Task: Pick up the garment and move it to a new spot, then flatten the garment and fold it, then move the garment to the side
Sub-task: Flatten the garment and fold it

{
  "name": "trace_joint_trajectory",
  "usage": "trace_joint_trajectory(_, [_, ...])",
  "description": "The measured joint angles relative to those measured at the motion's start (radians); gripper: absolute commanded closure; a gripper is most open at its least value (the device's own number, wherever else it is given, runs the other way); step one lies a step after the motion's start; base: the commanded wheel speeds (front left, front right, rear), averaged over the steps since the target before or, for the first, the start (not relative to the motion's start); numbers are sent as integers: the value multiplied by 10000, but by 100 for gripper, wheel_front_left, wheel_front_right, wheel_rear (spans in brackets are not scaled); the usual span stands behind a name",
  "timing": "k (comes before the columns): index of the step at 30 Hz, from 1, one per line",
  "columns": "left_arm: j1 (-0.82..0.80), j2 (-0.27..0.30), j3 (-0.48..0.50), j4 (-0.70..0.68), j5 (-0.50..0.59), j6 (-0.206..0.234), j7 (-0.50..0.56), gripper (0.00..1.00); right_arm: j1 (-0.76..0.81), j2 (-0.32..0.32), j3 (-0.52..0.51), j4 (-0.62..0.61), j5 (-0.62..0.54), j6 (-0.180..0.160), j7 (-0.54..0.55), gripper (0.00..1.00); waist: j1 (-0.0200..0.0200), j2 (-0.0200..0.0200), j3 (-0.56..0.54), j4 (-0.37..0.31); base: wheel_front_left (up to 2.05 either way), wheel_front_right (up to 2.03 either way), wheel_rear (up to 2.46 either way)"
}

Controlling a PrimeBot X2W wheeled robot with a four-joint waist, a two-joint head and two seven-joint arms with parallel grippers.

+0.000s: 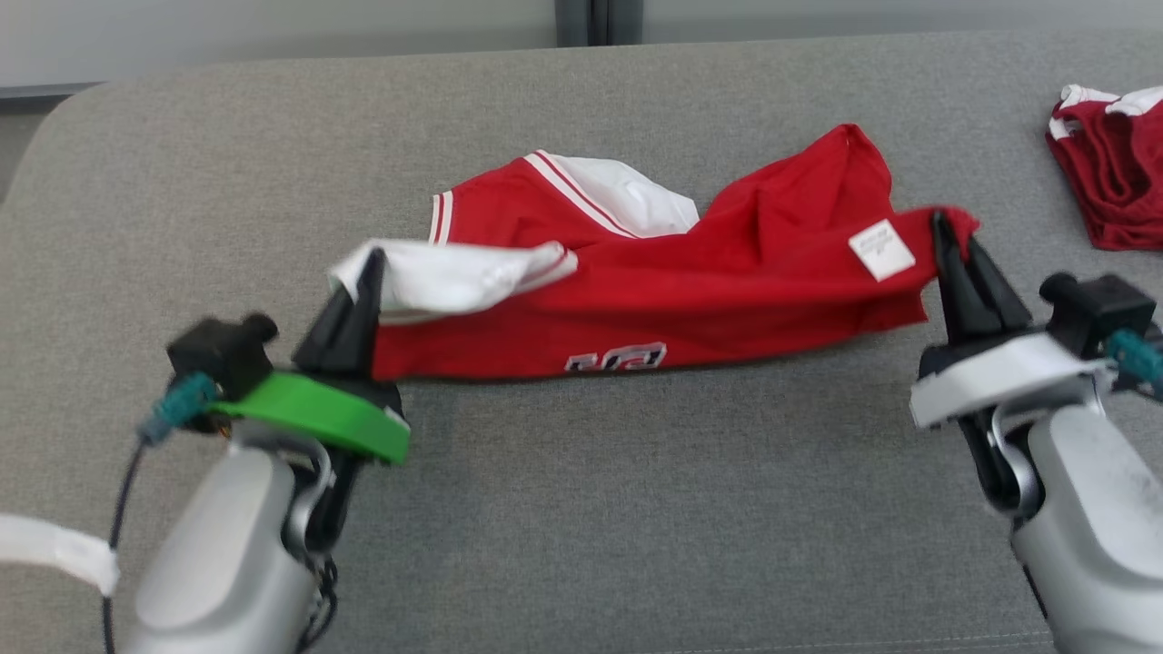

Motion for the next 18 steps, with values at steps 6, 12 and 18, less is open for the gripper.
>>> trace_joint_trajectory(6, [-3803, 815, -117, 516, -685, 0, 765, 100, -3631, -477, 807, 1200, 1093, 0, 171, 100, 0, 0, 701, -167, 0, 0, 0])
trace_joint_trajectory(12, [-7833, 1244, -366, 1753, -1156, 0, 1544, 100, -7522, -732, 1127, 2558, 2309, 0, 1058, 100, 1, 0, 1599, -310, 0, 0, 0])
trace_joint_trajectory(18, [-11500, 1290, -610, 3361, -1275, -2, 1653, 100, -10957, -539, 1141, 4096, 2917, 0, 1369, 100, 2, 0, 2454, -444, 0, 0, 0])
